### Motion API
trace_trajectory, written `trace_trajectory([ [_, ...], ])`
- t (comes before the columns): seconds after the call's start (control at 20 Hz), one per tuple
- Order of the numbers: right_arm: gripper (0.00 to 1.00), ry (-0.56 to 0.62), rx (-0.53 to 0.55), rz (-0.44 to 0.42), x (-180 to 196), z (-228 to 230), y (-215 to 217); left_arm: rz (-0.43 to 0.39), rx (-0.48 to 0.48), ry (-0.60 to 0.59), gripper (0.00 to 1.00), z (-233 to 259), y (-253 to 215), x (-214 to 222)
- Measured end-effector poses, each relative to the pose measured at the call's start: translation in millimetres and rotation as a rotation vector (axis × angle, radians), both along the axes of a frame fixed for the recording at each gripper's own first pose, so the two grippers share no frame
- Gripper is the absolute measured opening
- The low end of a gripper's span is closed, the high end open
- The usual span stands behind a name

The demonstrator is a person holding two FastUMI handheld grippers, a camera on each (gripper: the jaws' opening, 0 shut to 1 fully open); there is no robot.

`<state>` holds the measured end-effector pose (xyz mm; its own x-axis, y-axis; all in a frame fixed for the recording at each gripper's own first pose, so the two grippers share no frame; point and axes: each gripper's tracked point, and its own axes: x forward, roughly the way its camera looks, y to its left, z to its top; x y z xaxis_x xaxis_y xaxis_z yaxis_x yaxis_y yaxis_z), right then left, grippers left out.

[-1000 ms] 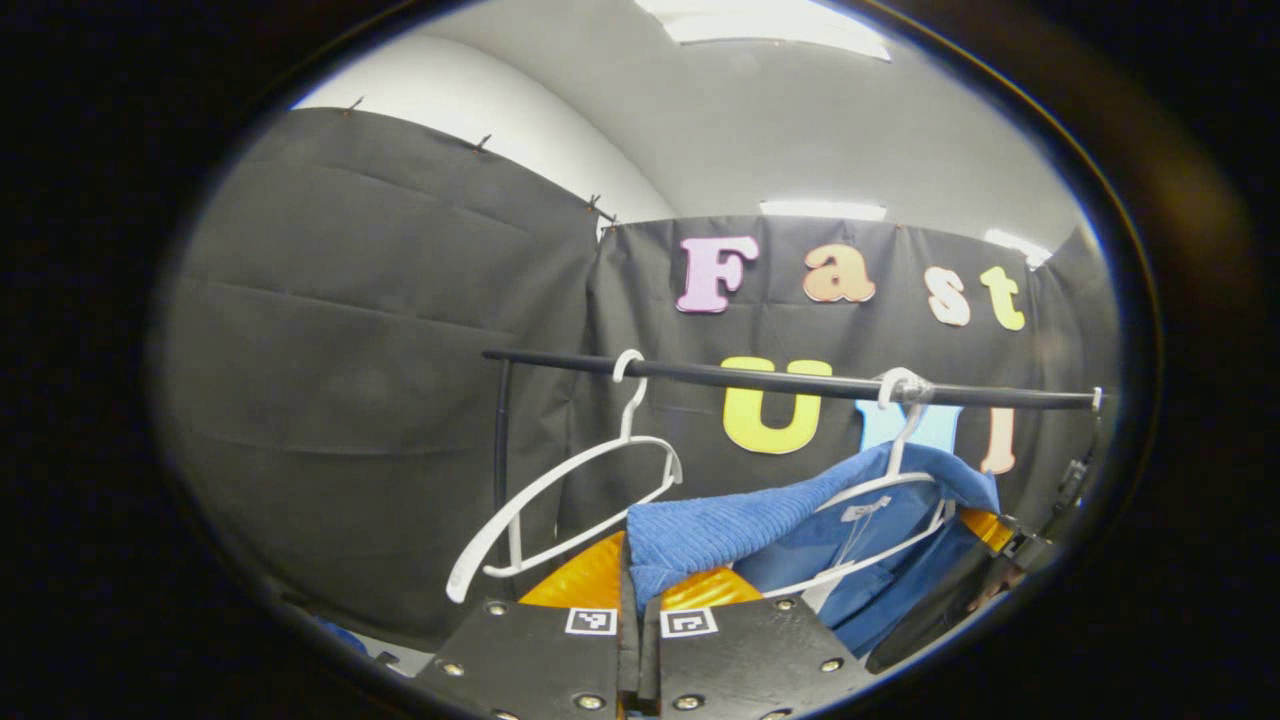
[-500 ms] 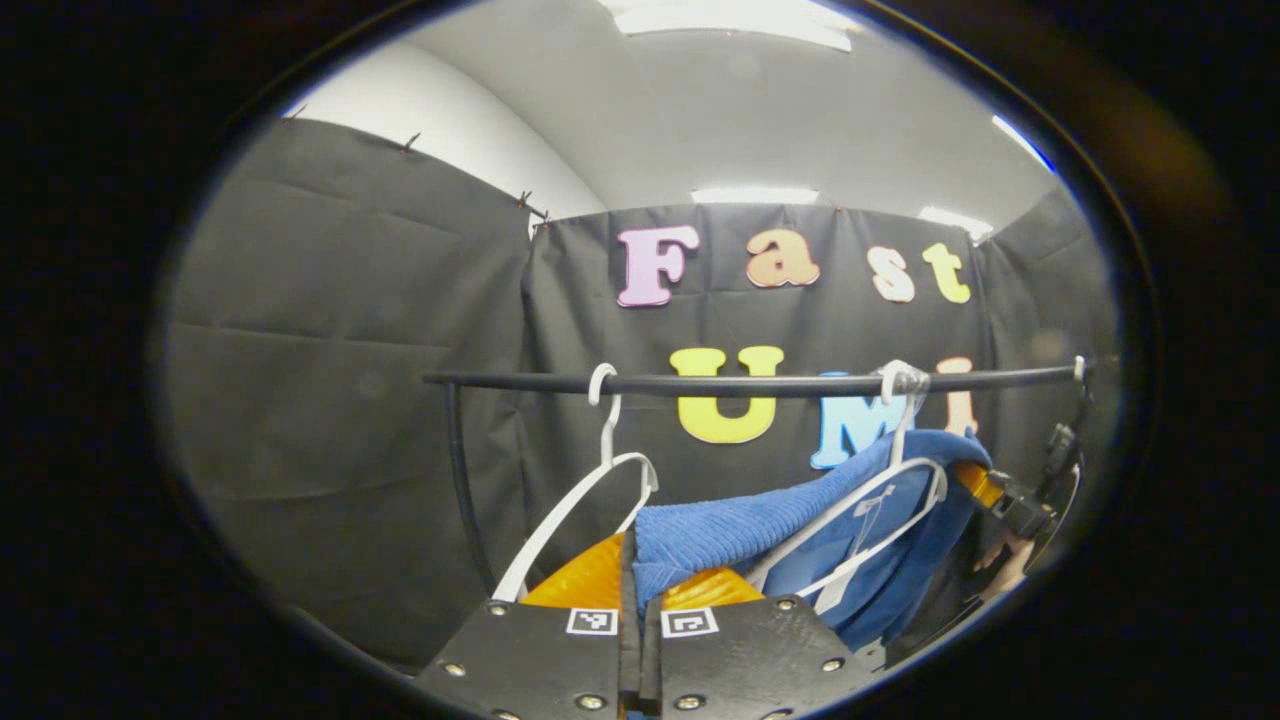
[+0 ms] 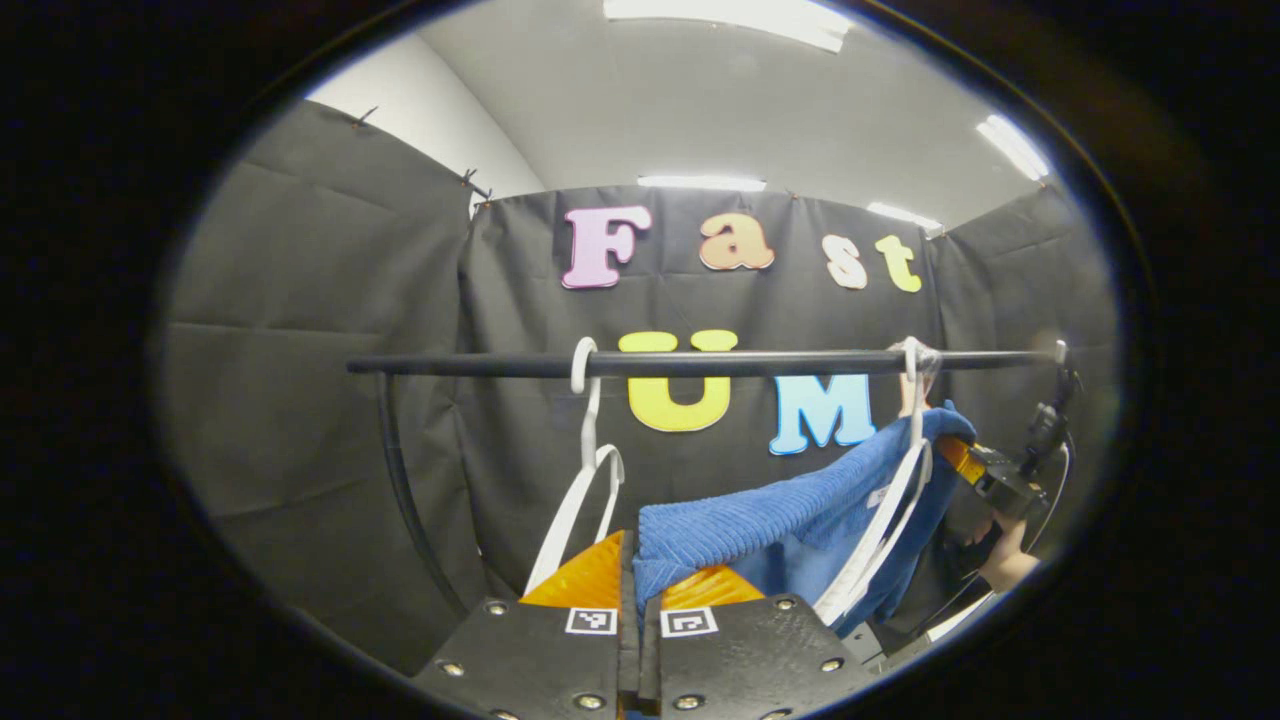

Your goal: Grasp the clothes on the hanger with both hands and then place them into the laundry hamper below.

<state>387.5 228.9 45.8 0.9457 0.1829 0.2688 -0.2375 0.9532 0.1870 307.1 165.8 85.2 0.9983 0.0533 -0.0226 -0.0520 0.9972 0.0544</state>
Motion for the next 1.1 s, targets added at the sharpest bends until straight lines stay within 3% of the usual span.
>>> trace_trajectory([
  [0.25,0.00,-0.021,0.000,-0.064,8.3,4.6,-4.9,-0.090,-0.010,0.001,0.01,-4.2,2.8,25.2],
  [0.5,0.00,-0.059,-0.081,-0.114,6.9,8.7,-7.9,-0.171,-0.059,0.051,0.00,-31.5,5.6,49.0],
  [0.65,0.00,-0.104,-0.114,-0.166,6.6,16.1,-13.8,-0.196,-0.035,0.036,0.00,-38.8,-0.2,59.7],
  [0.8,0.00,-0.075,-0.091,-0.175,13.2,11.0,-13.8,-0.237,-0.067,0.015,0.01,-41.1,-9.1,64.7],
  [1.1,0.00,-0.056,-0.176,-0.203,28.1,-8.7,-20.6,-0.256,-0.098,0.040,0.01,-64.1,-13.5,85.8],
])
